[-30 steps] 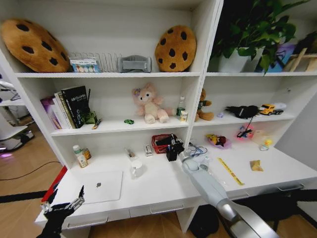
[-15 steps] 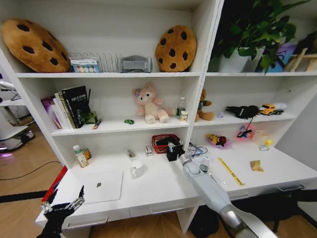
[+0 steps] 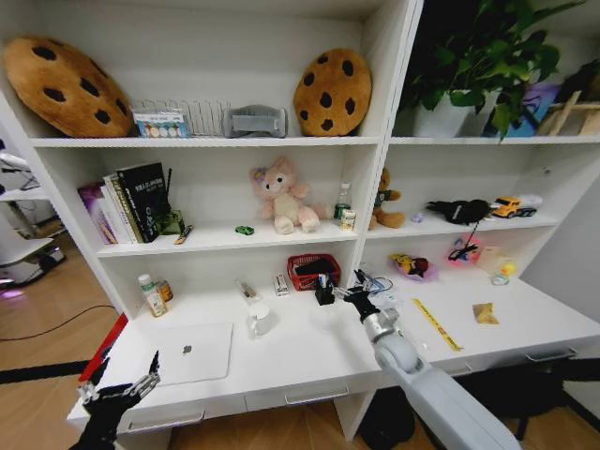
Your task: Organize the objects on the table.
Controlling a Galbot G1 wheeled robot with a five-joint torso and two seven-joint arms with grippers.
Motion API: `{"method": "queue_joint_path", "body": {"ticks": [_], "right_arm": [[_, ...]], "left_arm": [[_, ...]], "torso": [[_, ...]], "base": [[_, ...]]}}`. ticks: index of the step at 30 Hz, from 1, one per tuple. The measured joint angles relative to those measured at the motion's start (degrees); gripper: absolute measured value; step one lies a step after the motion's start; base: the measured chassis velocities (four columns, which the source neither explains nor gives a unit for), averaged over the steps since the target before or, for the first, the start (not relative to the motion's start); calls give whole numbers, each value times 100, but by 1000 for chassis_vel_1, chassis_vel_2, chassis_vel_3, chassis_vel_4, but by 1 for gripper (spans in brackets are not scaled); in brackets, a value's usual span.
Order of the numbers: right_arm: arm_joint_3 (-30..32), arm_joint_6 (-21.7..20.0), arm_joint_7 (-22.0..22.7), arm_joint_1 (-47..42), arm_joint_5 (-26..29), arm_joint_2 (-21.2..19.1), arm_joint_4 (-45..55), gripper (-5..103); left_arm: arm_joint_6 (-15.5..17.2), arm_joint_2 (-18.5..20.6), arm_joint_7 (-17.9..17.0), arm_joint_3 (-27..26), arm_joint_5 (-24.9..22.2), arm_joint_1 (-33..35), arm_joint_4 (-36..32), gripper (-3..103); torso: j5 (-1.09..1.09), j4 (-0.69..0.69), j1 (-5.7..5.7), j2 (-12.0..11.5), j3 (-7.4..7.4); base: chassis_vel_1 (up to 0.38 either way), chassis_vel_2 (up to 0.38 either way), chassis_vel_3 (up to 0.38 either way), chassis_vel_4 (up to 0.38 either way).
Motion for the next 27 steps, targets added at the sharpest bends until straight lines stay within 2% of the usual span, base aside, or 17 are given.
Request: {"method": "queue_joint_path", "body": {"ticks": [1, 2, 4, 5, 7, 9, 10, 11, 12, 21, 27], "right_arm": [[418, -21, 6, -635, -28, 96, 275, 100], [418, -21, 6, -635, -28, 96, 275, 100], [1064, -58, -87, -1808, -123, 423, 733, 100], [1064, -58, -87, -1808, -123, 423, 733, 100], [1549, -45, -341, -2778, -277, 805, 1151, 100], [1664, -30, -429, -3023, -308, 930, 1267, 100], [1874, 8, -577, -3379, -358, 1191, 1440, 100], [1874, 8, -577, -3379, -358, 1191, 1440, 100], [1992, 37, -665, -3563, -393, 1359, 1544, 100], [2172, 27, -754, -3686, -422, 1554, 1729, 100], [2142, 7, -674, -3452, -445, 1489, 1806, 100]], "left_arm": [[0, 0, -1, 0, 0, 0, 0, 100], [0, 0, -1, 0, 0, 0, 0, 100], [0, 0, -1, -1, 0, 1, 0, 100], [0, 0, -1, -1, 0, 1, 0, 100], [0, 0, 0, 0, 0, 0, 0, 100], [0, 1, 0, 0, 0, 1, 0, 100], [0, 1, 0, -1, 0, 0, 0, 100], [0, 1, 0, -1, 0, 0, 0, 100], [0, 1, 0, -1, 0, 1, 0, 100], [0, 1, 0, -1, 0, 0, 0, 100], [0, 1, 0, -1, 1, 0, 0, 100]], "torso": [[1, -2, 0, 0, 0], [1, -2, 0, 0, 0], [1, -2, 0, 0, 0], [1, -2, 0, 0, 0], [-1, -3, -1, 1, 0], [-2, -3, -1, 1, 0], [-1, -2, -1, 1, 0], [-1, -2, -1, 1, 0], [1, -2, -1, 1, 0], [0, -1, 0, 0, 1], [-1, 0, 1, -1, 1]], "base": [[0, 0, 0, 0], [0, 0, 0, 0], [0, 0, 0, 0], [0, 0, 0, 0], [0, 0, 0, 0], [0, 0, 0, 0], [0, 0, 0, 0], [0, 0, 0, 0], [0, 0, 0, 0], [0, 0, 0, 0], [-47, -58, 54, 54]]}}
